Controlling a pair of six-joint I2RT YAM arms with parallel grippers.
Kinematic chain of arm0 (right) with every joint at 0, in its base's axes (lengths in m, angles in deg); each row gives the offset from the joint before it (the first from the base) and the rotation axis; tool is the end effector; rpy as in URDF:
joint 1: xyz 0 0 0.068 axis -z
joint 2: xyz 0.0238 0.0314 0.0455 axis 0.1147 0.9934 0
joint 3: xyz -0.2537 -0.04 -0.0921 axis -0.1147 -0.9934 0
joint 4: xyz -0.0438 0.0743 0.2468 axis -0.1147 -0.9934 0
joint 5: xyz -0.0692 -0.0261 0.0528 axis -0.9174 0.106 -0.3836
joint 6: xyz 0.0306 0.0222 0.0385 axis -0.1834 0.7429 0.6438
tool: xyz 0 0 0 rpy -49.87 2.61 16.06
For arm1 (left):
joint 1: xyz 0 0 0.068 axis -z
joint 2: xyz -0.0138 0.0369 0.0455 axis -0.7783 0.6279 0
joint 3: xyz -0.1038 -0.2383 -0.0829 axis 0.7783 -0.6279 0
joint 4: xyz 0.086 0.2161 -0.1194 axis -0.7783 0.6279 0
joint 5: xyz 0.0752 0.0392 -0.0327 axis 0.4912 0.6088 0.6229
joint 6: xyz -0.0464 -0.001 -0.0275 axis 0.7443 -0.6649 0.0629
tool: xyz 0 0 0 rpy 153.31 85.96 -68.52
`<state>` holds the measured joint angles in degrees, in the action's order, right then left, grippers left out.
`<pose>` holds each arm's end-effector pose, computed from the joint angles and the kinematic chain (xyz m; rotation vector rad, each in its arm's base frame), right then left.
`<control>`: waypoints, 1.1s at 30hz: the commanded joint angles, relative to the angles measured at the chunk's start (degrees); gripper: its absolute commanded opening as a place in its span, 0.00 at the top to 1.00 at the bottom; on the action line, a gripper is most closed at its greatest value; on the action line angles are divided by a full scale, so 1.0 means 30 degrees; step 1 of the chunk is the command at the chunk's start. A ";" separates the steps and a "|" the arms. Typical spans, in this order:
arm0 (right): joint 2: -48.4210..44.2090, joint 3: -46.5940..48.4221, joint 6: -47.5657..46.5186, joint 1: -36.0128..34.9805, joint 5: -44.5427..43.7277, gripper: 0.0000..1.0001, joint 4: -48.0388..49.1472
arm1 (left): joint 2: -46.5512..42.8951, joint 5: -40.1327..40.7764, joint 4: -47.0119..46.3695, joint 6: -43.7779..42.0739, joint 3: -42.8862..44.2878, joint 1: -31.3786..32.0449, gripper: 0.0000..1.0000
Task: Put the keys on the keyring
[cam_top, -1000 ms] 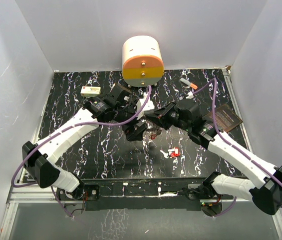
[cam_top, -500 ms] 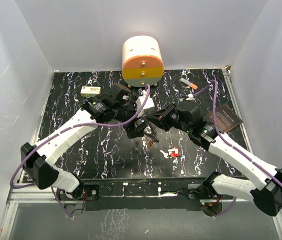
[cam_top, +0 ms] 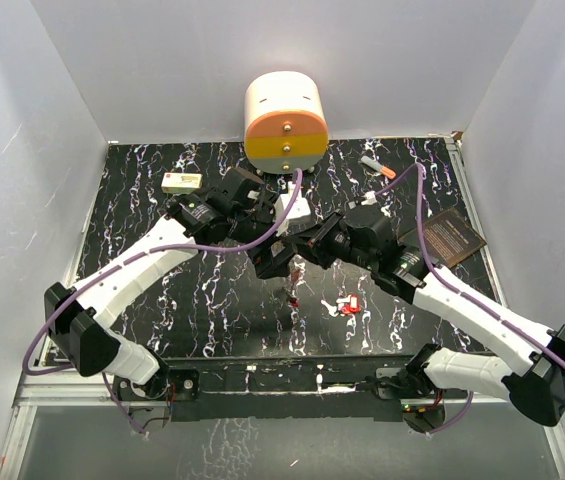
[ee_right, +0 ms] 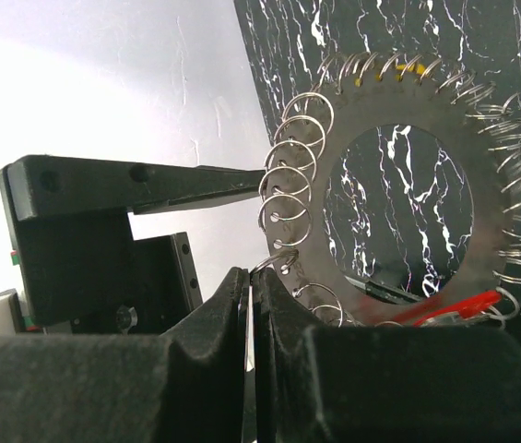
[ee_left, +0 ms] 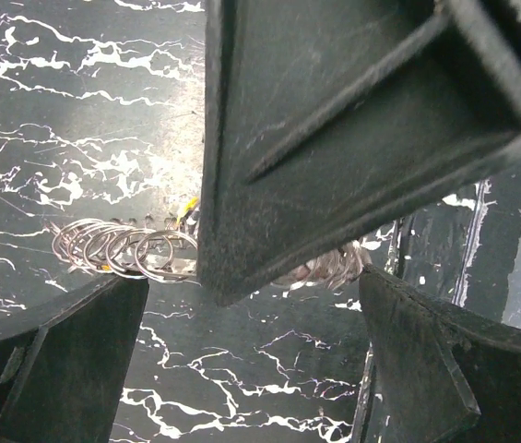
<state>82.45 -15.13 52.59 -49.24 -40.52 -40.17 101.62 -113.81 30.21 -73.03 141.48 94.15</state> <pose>0.1793 0.1696 0.3191 0.8096 2.2201 1.3988 0.2184 -0.2274 0.3562 1.4729 1.7730 -0.7456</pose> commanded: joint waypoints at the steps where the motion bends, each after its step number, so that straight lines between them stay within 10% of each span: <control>1: 0.0011 0.0078 0.0573 -0.0486 -0.0117 0.92 0.2334 | 0.0086 -0.1137 0.0543 -0.0534 0.1089 0.0094 0.04; 24: 0.0443 0.0381 0.0865 -0.1475 -0.0937 0.92 0.2935 | -0.1244 -0.0487 0.0553 -0.1495 0.0415 0.0093 0.18; 33: -0.0046 0.0288 0.0863 -0.1511 -0.1381 0.92 0.2586 | -0.1541 0.1218 0.1779 -0.2922 0.1291 0.0076 0.06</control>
<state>84.31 -15.13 53.90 -53.46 -43.30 -38.13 100.42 -112.81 33.20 -78.69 142.87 94.15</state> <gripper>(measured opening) 0.081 0.928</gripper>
